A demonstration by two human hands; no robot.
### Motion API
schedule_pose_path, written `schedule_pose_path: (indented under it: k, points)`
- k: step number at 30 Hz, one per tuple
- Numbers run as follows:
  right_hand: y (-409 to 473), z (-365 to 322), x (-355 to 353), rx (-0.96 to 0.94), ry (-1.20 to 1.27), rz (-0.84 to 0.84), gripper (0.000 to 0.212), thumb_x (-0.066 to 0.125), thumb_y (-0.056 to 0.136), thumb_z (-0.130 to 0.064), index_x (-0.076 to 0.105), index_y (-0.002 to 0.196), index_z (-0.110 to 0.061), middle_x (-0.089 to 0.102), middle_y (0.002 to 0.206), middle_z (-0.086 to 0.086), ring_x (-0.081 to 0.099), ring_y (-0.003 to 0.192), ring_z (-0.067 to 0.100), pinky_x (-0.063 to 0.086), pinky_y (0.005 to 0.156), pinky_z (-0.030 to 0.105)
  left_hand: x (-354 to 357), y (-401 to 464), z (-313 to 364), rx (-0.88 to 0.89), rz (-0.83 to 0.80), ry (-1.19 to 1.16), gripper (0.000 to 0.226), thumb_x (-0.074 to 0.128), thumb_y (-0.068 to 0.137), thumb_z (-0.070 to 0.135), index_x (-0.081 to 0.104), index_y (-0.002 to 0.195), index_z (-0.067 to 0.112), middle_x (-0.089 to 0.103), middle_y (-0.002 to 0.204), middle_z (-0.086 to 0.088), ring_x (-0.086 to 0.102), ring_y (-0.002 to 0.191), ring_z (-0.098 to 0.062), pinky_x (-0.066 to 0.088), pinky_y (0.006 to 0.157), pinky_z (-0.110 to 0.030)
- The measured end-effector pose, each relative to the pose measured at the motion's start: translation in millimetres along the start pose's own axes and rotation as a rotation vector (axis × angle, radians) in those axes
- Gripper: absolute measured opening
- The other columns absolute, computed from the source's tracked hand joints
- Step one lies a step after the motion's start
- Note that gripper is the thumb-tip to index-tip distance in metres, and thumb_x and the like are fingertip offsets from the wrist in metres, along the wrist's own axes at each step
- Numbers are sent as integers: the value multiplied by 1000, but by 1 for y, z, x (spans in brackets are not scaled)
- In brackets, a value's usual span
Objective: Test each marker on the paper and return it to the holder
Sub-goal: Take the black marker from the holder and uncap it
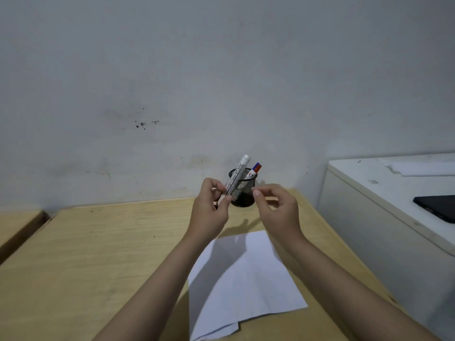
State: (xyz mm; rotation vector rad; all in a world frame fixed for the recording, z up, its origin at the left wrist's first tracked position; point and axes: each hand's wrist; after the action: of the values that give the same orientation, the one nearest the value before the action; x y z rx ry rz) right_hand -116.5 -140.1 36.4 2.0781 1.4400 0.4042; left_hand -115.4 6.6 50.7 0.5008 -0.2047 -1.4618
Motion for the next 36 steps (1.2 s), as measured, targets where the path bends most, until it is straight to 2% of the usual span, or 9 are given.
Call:
schedule_pose_path:
  k: [3, 6, 9, 11, 14, 17, 23, 27, 36]
  points:
    - [0, -21, 9, 88, 102, -9, 2, 68, 83, -15, 69, 85, -16, 65, 72, -3, 60, 63, -4, 46, 63, 14, -9, -12, 2, 30, -61, 61, 24, 57, 85, 3, 39, 88, 19, 65, 78, 15, 43, 60, -16, 35, 55, -22]
    - [-7, -32, 22, 164, 160, -73, 12, 68, 84, -18, 69, 80, -7, 61, 63, -3, 48, 52, -1, 40, 55, 12, -15, -22, 9, 84, -97, 122, 24, 57, 86, 4, 38, 97, 12, 68, 86, 20, 46, 62, -23, 38, 56, -17]
    - [-13, -38, 29, 205, 180, -44, 24, 66, 85, -20, 62, 64, -9, 51, 46, -14, 41, 46, 1, 36, 51, 15, -25, -30, 15, 78, -105, 133, 34, 63, 83, 9, 41, 107, 16, 70, 93, 18, 57, 63, -6, 42, 62, -11]
    - [-14, -41, 29, 235, 197, 14, 25, 66, 85, -23, 62, 64, -10, 51, 46, -13, 44, 47, 2, 38, 52, 16, -36, -33, 12, 51, -64, 141, 29, 70, 79, 12, 53, 102, 15, 71, 86, 13, 61, 71, 1, 42, 68, -9]
    - [-18, -47, 31, 282, 230, 21, 24, 65, 86, -25, 63, 71, -6, 56, 54, -5, 50, 54, 7, 43, 55, 22, -49, -38, 9, 19, 4, 131, 13, 74, 74, 11, 66, 83, 14, 73, 81, -1, 66, 74, -12, 48, 71, -22]
    - [-27, -55, 35, 339, 277, -72, 23, 66, 85, -27, 60, 75, -7, 55, 54, -1, 50, 47, 7, 44, 50, 22, -51, -43, 10, 29, 31, 124, 8, 72, 76, 10, 67, 83, 13, 73, 81, -3, 67, 75, -18, 51, 72, -29]
    - [-31, -64, 34, 387, 262, -129, 23, 65, 86, -27, 58, 72, -10, 56, 54, -1, 49, 42, 7, 44, 49, 24, -46, -50, 17, 65, 42, 193, 7, 66, 82, 16, 68, 87, 12, 70, 72, 1, 61, 64, -4, 46, 59, -16]
    - [-29, -65, 28, 376, 305, -158, 20, 62, 88, -22, 57, 77, -6, 54, 55, 1, 47, 40, 7, 45, 48, 24, -48, -47, 24, -35, -49, 110, 12, 63, 84, 16, 70, 75, 13, 67, 62, 0, 56, 59, -13, 45, 60, -31]
    - [-30, -61, 28, 199, 392, -255, 9, 55, 91, -11, 56, 82, -11, 56, 52, -9, 46, 47, 7, 45, 49, 20, -63, -36, 27, -243, -283, -191, 26, 51, 92, 18, 69, 75, 9, 56, 56, 2, 44, 50, -9, 42, 55, -20]
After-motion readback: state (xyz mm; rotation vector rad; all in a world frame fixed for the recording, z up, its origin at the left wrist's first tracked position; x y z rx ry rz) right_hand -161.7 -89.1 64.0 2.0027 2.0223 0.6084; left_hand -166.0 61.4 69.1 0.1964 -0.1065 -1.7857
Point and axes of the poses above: each hand's wrist, its own y-axis towards the middle knuckle, its own x-axis out of the palm, z = x × y
